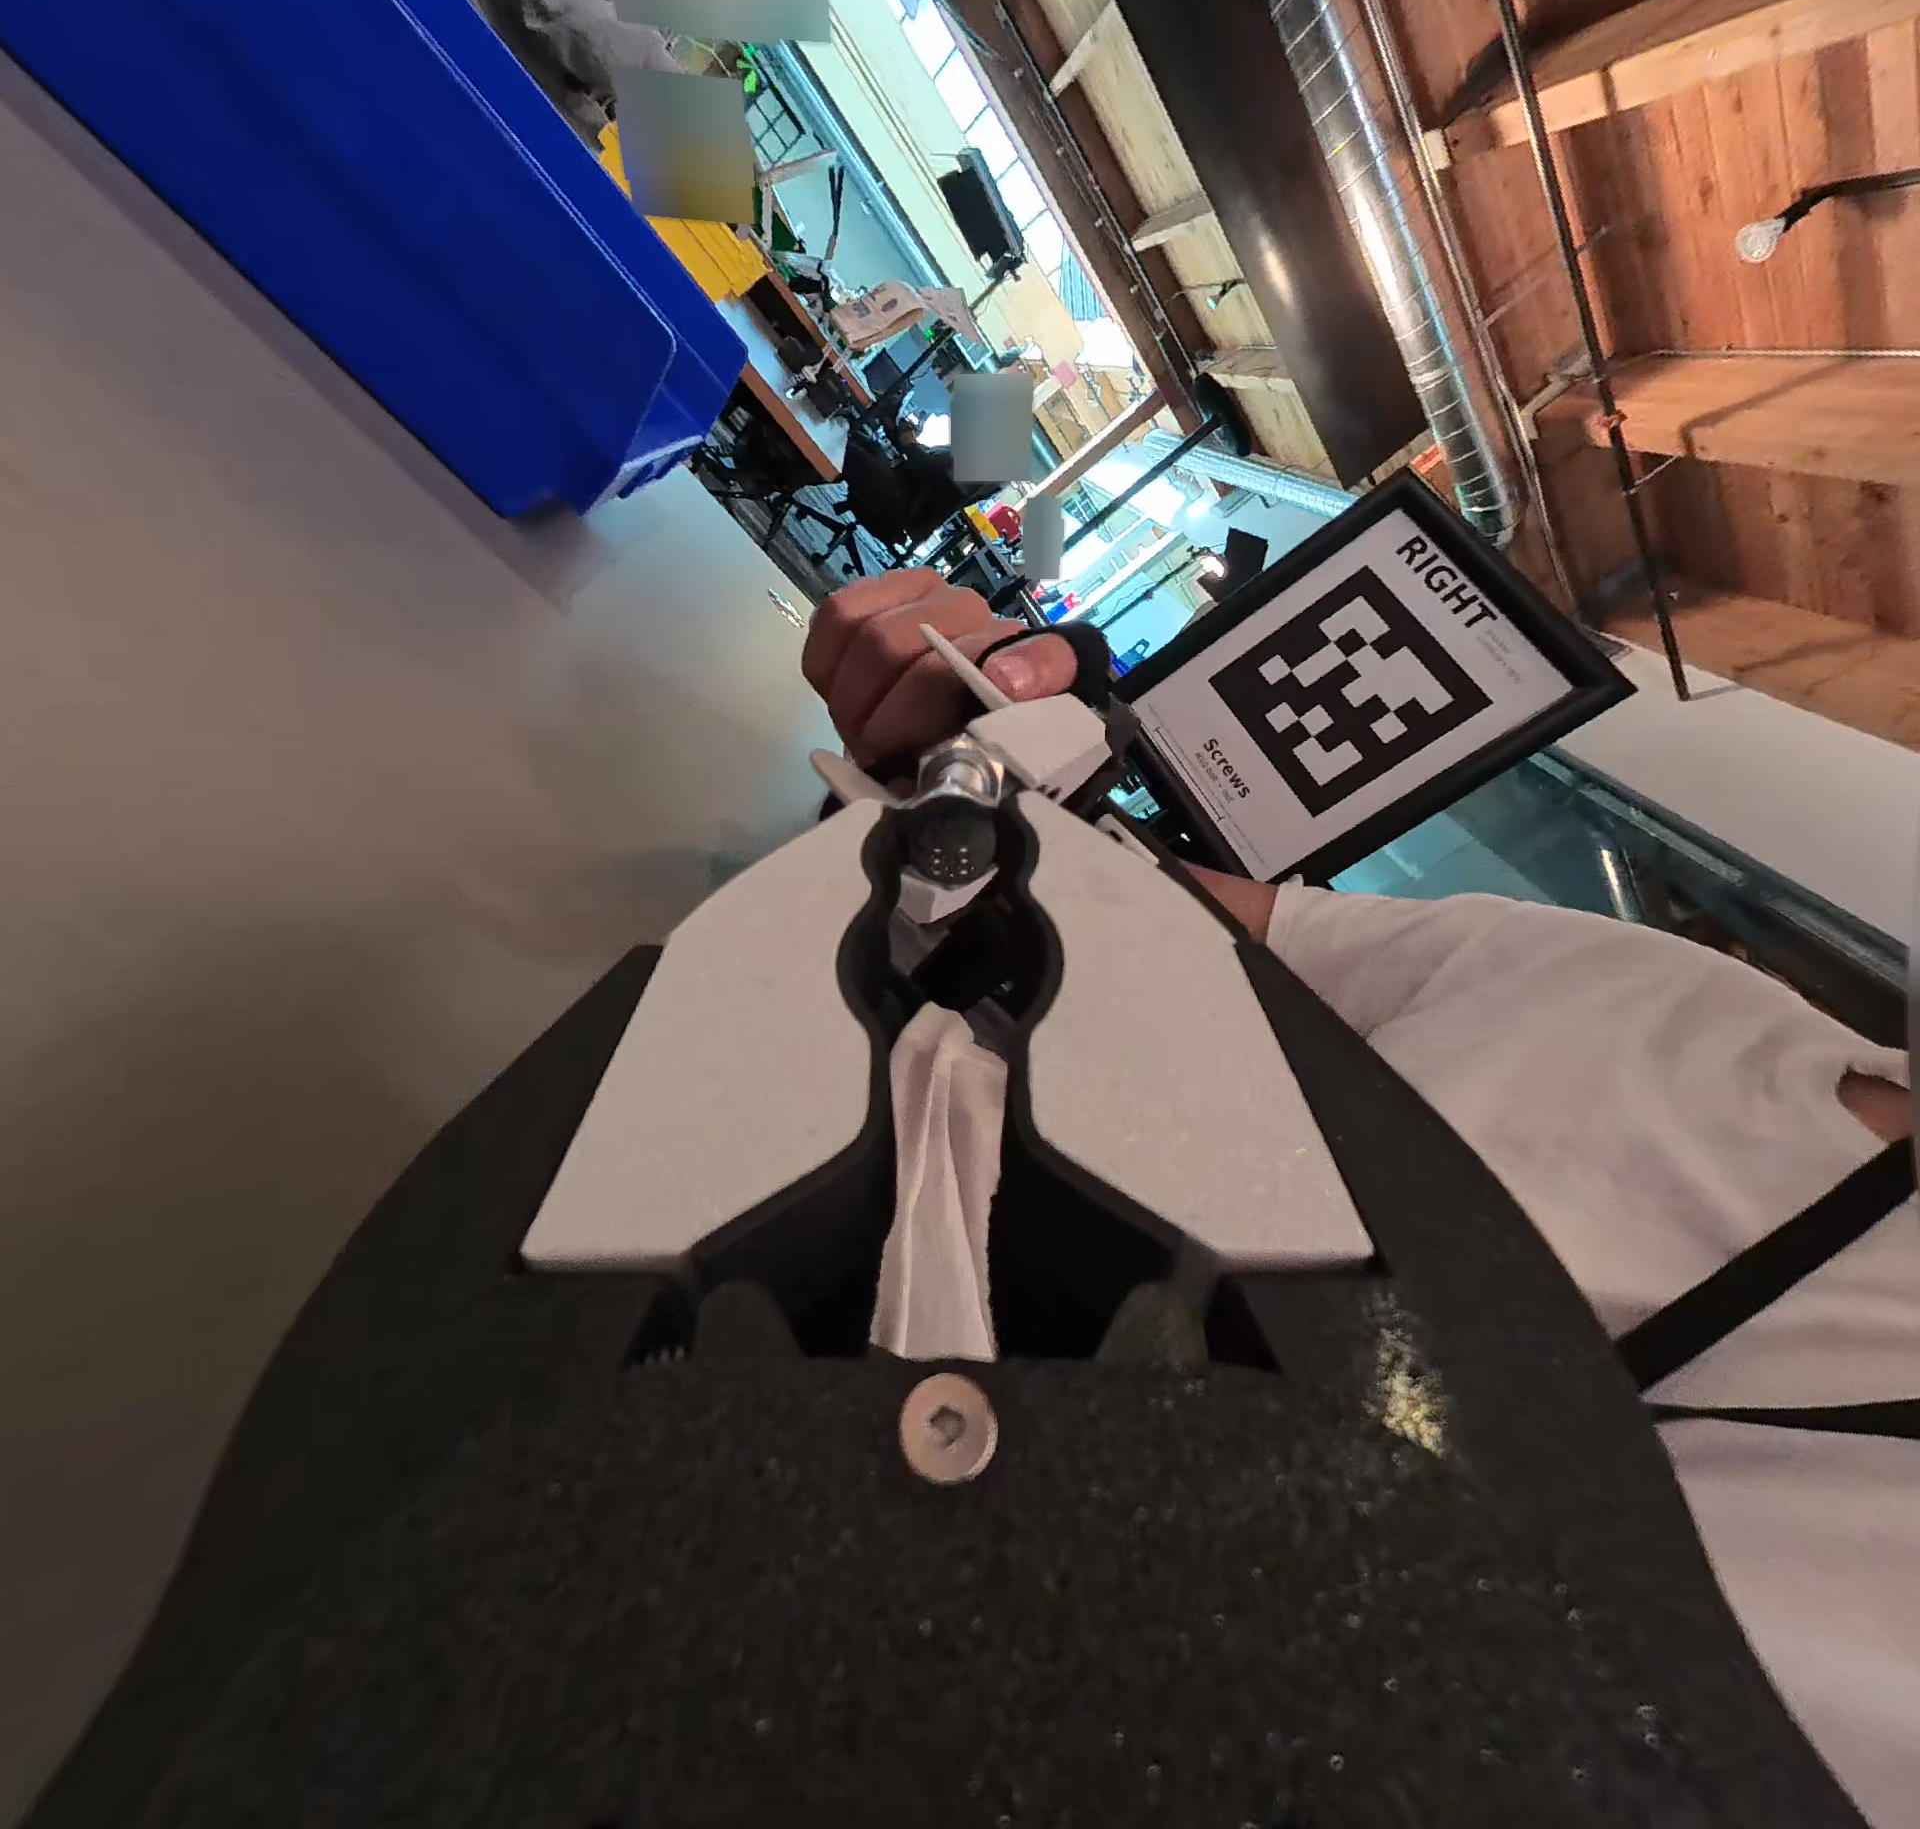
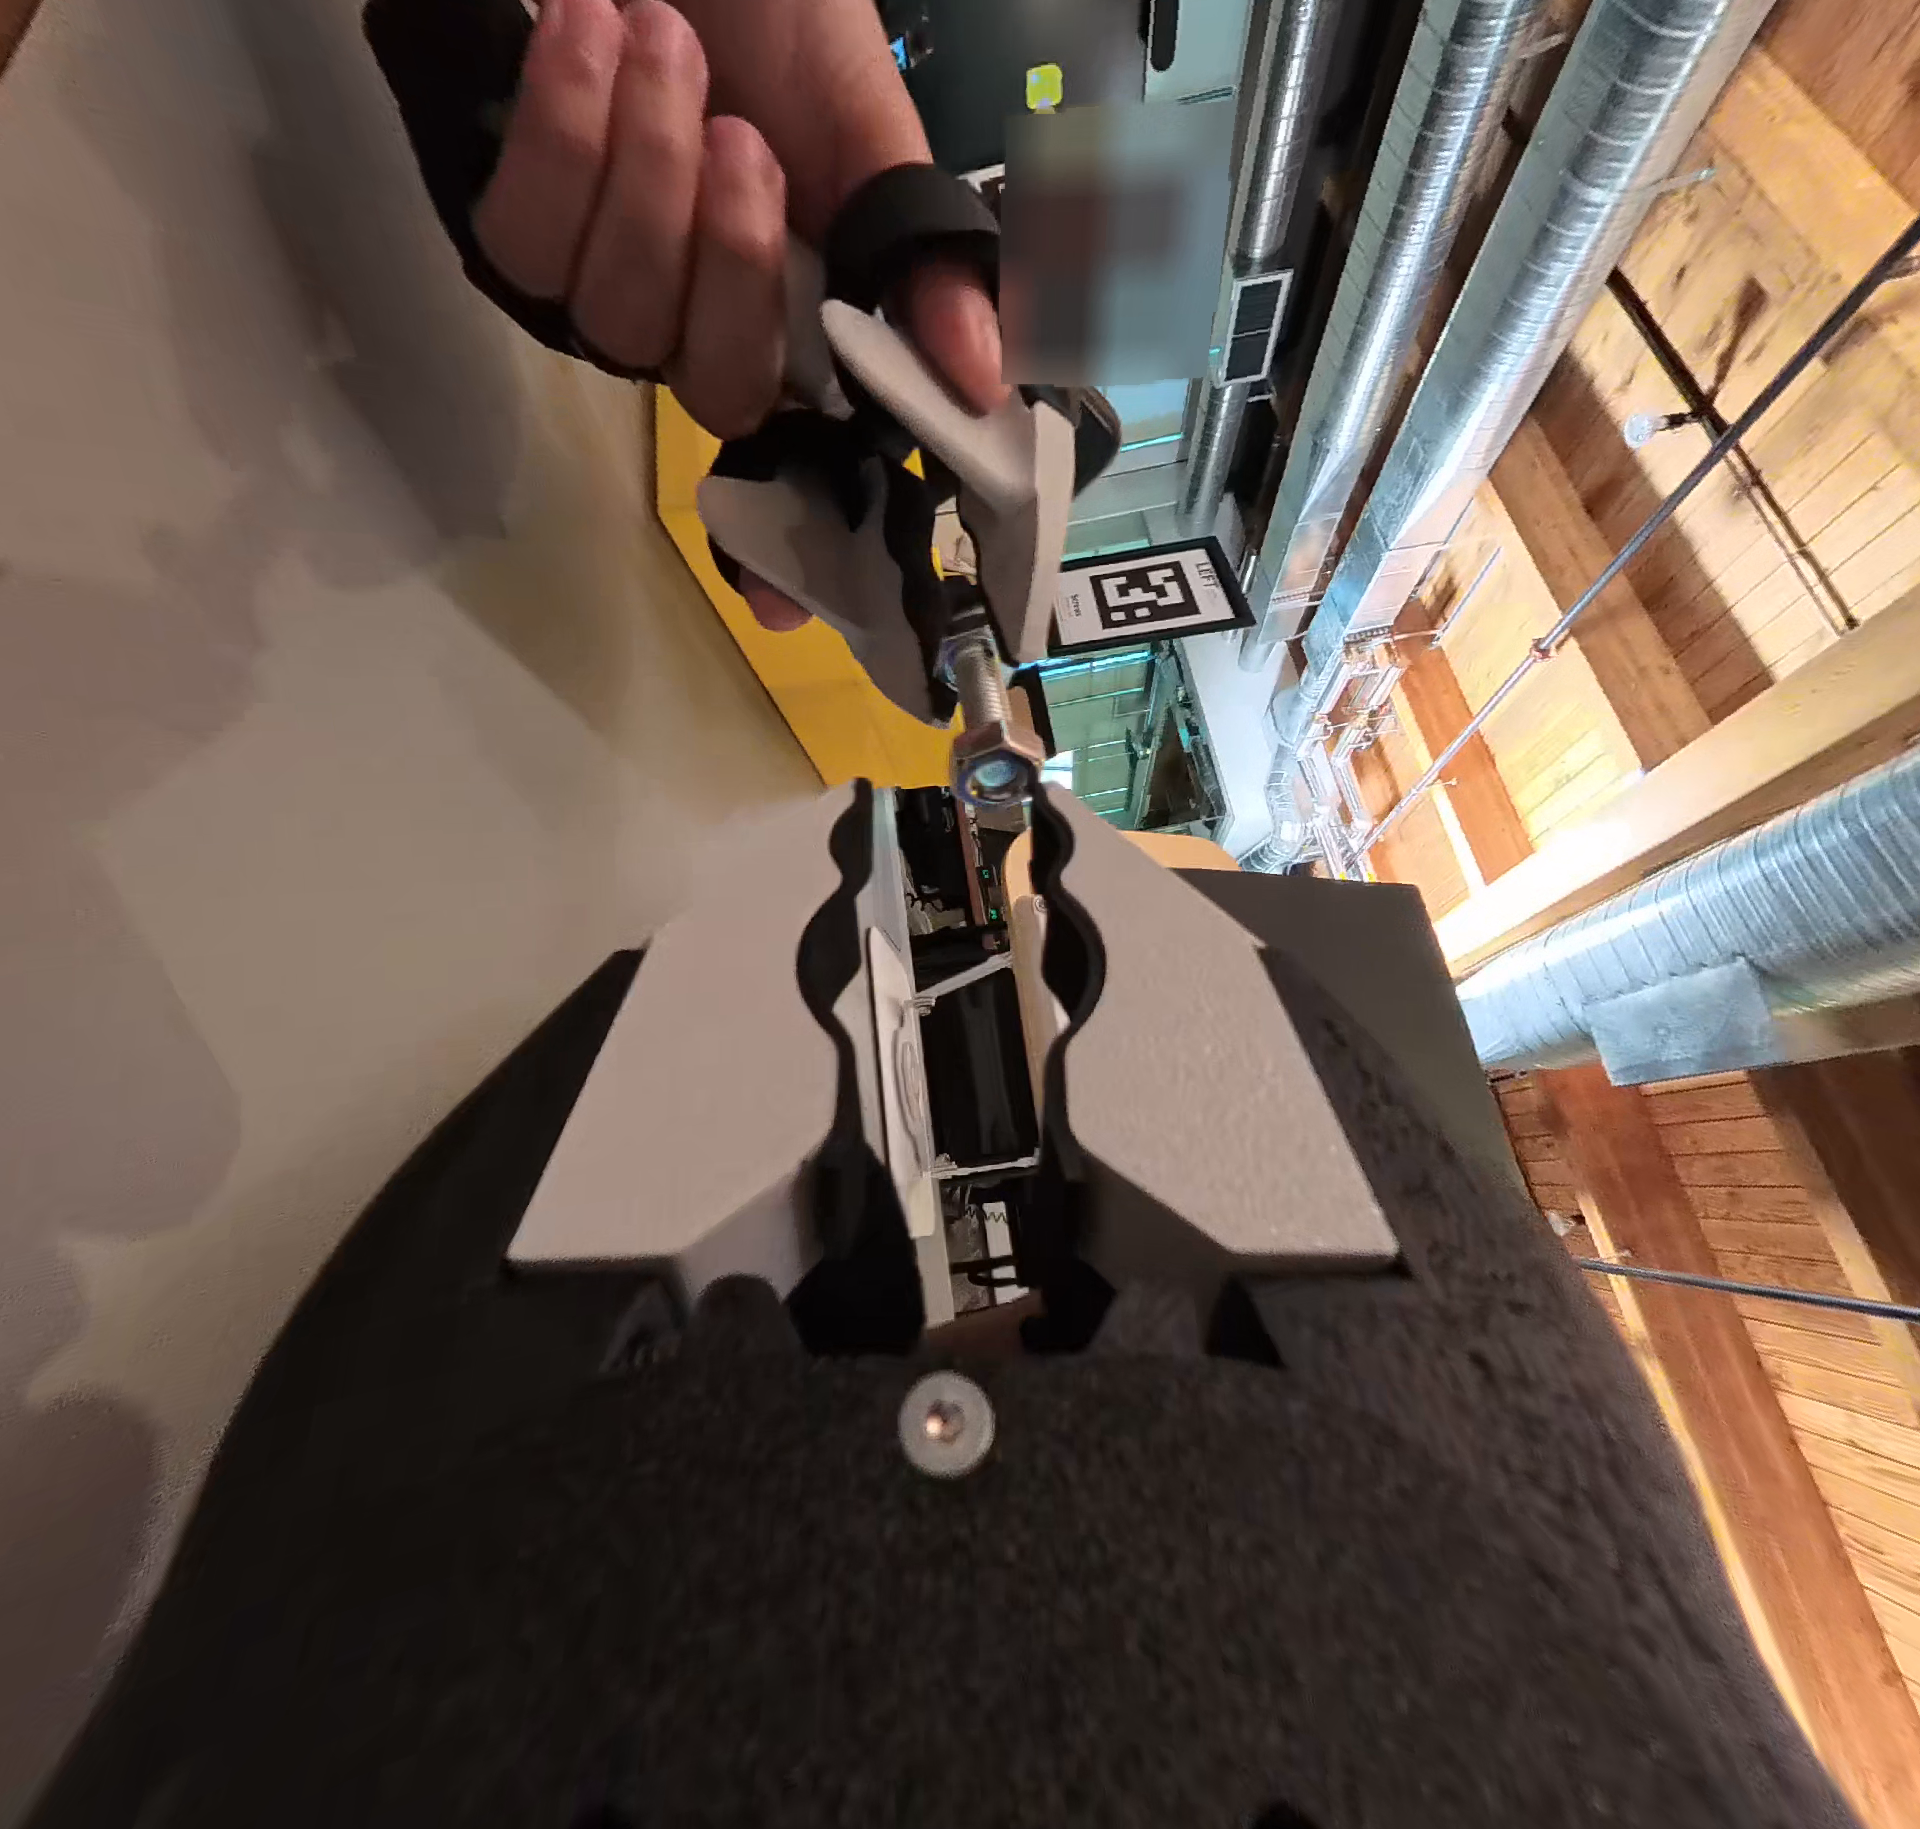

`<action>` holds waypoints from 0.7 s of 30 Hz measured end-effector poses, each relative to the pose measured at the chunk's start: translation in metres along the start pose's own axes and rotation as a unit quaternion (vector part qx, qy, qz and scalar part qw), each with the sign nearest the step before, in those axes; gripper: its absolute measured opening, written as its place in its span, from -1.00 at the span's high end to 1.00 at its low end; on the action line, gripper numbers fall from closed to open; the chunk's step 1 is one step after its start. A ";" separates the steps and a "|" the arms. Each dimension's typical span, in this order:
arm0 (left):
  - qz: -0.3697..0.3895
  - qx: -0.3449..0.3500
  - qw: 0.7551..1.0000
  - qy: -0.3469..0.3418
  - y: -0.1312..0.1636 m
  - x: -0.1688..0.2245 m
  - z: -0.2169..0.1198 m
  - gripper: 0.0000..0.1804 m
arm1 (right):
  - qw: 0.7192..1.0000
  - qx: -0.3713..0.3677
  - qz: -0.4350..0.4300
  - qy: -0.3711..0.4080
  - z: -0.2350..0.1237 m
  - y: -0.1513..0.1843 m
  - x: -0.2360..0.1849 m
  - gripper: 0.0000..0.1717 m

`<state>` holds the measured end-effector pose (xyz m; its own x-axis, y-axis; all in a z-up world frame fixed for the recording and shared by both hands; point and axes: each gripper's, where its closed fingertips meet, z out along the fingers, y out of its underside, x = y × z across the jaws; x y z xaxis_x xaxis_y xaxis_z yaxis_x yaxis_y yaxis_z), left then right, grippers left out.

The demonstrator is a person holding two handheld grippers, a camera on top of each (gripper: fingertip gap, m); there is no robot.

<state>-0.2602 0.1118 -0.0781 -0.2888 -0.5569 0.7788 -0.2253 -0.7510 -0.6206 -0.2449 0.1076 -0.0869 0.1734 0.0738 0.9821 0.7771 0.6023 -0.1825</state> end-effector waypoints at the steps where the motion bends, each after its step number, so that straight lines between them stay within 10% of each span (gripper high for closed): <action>1: 0.001 0.001 1.000 -0.002 0.000 0.000 0.000 0.81 | 1.000 0.003 0.000 -0.001 0.000 0.000 0.001 0.68; 12: -0.007 -0.019 1.000 0.000 0.008 -0.002 0.007 0.81 | 1.000 0.010 0.007 -0.006 -0.002 -0.004 0.002 0.80; 15: 0.015 -0.020 1.000 -0.009 0.006 -0.003 0.006 0.81 | 0.989 0.013 0.138 -0.043 0.001 -0.003 0.003 0.80; 18: 0.087 -0.024 0.996 -0.025 0.003 0.002 0.004 0.81 | 0.917 0.035 0.380 -0.114 0.003 -0.006 0.007 0.80; 21: 0.185 -0.017 0.982 -0.037 -0.002 0.013 0.003 0.81 | 0.730 0.091 0.649 -0.194 0.004 -0.013 0.017 0.80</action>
<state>-0.2608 0.1051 -0.0661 -0.2883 -0.8150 0.5026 -0.1497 -0.4800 -0.8644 -0.2542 0.1045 -0.0673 0.4796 0.8749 -0.0678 0.0101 -0.0827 -0.9965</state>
